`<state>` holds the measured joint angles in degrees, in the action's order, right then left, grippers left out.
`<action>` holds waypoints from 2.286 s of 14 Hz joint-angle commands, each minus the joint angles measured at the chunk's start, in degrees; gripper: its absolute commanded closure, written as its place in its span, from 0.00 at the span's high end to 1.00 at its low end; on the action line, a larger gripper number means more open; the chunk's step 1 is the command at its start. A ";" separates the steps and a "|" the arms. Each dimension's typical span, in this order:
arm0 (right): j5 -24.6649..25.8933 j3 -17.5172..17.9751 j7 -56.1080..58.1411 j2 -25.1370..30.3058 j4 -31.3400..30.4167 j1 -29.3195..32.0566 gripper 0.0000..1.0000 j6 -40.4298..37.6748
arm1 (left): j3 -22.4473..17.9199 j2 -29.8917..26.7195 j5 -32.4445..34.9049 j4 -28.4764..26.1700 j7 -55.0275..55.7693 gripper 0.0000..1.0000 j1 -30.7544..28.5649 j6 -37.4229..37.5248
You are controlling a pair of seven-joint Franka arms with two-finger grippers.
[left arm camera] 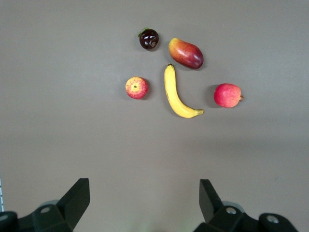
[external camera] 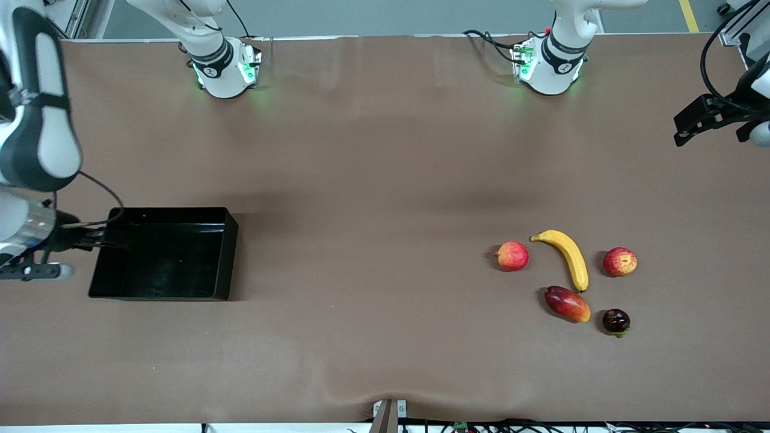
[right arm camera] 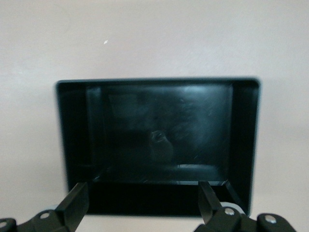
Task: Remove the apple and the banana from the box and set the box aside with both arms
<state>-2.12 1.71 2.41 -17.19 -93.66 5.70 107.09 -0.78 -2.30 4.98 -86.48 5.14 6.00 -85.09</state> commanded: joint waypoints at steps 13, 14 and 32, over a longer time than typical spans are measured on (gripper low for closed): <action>0.01 -0.74 -5.84 17.72 6.70 -5.08 1.00 -27.26 | 0.60 -0.95 -0.40 1.05 1.81 1.00 -0.91 2.12; 0.10 -0.83 -5.58 17.37 9.08 -4.99 1.00 -29.20 | 0.52 -0.95 -0.49 1.05 1.63 1.00 -0.99 2.12; 0.10 -1.36 -4.52 17.45 9.64 -5.17 1.00 -30.09 | 0.52 -0.60 -2.87 1.14 5.23 1.00 -0.64 2.38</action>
<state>-1.55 0.79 -2.59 0.43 -84.60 0.87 77.69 -0.37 -2.75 2.35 -85.95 9.36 5.32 -83.45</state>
